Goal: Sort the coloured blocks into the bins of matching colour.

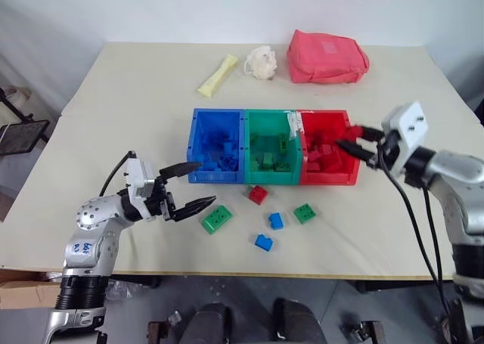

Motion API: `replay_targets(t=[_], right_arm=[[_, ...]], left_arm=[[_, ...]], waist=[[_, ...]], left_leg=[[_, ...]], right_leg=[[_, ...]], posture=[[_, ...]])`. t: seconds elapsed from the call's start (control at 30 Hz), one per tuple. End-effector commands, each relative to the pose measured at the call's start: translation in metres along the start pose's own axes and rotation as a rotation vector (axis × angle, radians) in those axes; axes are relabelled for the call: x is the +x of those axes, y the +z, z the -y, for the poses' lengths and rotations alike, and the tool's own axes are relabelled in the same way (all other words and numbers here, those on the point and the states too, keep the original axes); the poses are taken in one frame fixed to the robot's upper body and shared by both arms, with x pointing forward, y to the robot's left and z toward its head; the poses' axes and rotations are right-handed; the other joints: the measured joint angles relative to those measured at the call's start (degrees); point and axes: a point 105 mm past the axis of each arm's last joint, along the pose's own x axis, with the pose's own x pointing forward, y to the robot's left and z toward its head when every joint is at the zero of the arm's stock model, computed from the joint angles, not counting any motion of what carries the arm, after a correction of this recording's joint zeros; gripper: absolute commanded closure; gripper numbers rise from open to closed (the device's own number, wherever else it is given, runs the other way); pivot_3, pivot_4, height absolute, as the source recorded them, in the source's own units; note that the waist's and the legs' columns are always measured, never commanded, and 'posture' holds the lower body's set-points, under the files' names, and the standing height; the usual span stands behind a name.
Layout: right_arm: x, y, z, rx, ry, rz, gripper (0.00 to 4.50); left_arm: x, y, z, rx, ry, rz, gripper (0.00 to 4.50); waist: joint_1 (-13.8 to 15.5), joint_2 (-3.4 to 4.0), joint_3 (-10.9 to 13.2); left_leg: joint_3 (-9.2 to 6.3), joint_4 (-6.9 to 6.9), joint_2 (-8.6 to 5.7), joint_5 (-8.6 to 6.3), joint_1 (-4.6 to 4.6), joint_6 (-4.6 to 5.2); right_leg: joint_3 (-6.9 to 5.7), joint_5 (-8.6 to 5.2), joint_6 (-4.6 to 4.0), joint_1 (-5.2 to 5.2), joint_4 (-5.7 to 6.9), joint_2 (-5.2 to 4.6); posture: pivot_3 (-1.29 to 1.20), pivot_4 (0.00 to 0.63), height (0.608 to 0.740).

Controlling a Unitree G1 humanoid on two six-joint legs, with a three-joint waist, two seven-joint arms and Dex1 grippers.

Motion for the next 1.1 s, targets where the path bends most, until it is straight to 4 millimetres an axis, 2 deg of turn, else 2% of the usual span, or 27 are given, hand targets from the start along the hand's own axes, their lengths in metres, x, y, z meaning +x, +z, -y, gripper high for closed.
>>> replay_targets(t=[0.03,0.2,0.33,0.53,0.6,0.67,0.73,0.87,0.93,1.03,1.1], right_arm=[[0.014,0.002,0.005,-0.034,-0.002,0.003,1.72],[0.023,0.008,0.006,-0.049,-0.004,0.033,0.02],[0.015,0.014,-0.001,-0.065,0.041,0.044,0.02],[-0.008,0.004,-0.022,-0.095,0.174,0.005,0.02],[-0.026,-0.006,-0.035,-0.100,0.259,-0.036,0.02],[-0.060,-0.029,-0.054,-0.099,0.368,-0.136,0.02],[-0.077,-0.037,-0.062,-0.093,0.414,-0.182,0.02],[-0.113,-0.055,-0.061,-0.085,0.401,-0.292,0.02],[-0.123,-0.060,-0.060,-0.084,0.396,-0.329,0.02],[-0.132,-0.063,-0.060,-0.089,0.398,-0.362,0.02],[-0.129,-0.062,-0.062,-0.094,0.403,-0.357,0.02]], left_arm=[[0.008,0.005,-0.007,0.028,0.000,0.001,0.00],[0.013,0.008,-0.014,0.037,0.001,0.018,0.00],[0.011,0.010,-0.010,0.051,-0.047,0.019,0.00],[0.002,0.005,0.003,0.063,-0.181,-0.001,0.00],[-0.005,-0.001,0.008,0.065,-0.235,-0.038,0.00],[-0.015,-0.009,0.016,0.064,-0.306,-0.084,0.00],[-0.019,-0.013,0.018,0.063,-0.330,-0.103,0.00],[-0.030,-0.020,0.019,0.048,-0.373,-0.149,0.00],[-0.036,-0.025,0.021,0.040,-0.394,-0.165,0.00],[-0.042,-0.029,0.022,0.024,-0.406,-0.180,0.00],[-0.042,-0.030,0.022,0.023,-0.406,-0.182,0.00]], waist=[[0.1,0.00,0.0],[0.1,-0.01,0.0],[0.0,-0.01,0.0],[0.1,-0.02,0.0],[0.3,-0.01,0.0],[0.5,-0.01,0.0],[0.6,-0.03,0.1],[0.3,-0.08,0.1],[0.2,-0.08,0.1],[0.1,-0.08,0.1],[0.2,-0.08,0.1]], left_leg=[[0.06,0.00,0.01,0.00,0.00,0.01],[0.00,-0.02,-0.03,-0.01,-0.09,0.02],[0.06,-0.01,-0.02,0.00,-0.15,0.04],[0.14,0.02,0.05,-0.01,-0.15,0.04],[0.15,0.02,0.07,-0.01,-0.15,0.04],[0.11,0.01,0.10,-0.02,-0.15,0.02],[0.08,-0.01,0.09,-0.06,-0.16,0.07],[0.51,0.07,0.13,-0.09,0.02,0.18],[0.52,0.07,0.22,-0.11,0.14,0.15],[0.55,0.07,0.33,-0.18,0.18,0.06],[0.52,0.07,0.39,-0.21,0.16,0.02]], right_leg=[[-0.01,0.00,0.00,-0.02,-0.02,0.03],[-0.05,0.00,0.00,-0.14,0.06,0.06],[-0.06,0.01,0.01,-0.23,0.06,0.06],[-0.04,0.01,0.01,-0.21,0.04,0.14],[-0.04,0.01,0.01,-0.22,0.04,0.14],[-0.07,0.01,0.01,-0.21,0.03,0.18],[-0.11,0.01,0.01,-0.19,0.02,0.17],[0.00,0.04,0.07,0.00,-0.15,0.09],[0.01,0.04,0.07,0.11,-0.22,0.13],[0.11,0.03,0.06,0.08,-0.21,0.18],[0.19,0.03,0.05,0.05,-0.20,0.18]], posture=[[0.00,0.150,0.740],[0.00,0.150,0.740],[0.00,0.150,0.740],[0.00,0.150,0.740],[0.00,0.150,0.740],[0.00,0.150,0.740],[0.00,0.150,0.740],[0.00,0.150,0.740],[0.00,0.150,0.740],[0.00,0.150,0.740],[0.00,0.150,0.740]])
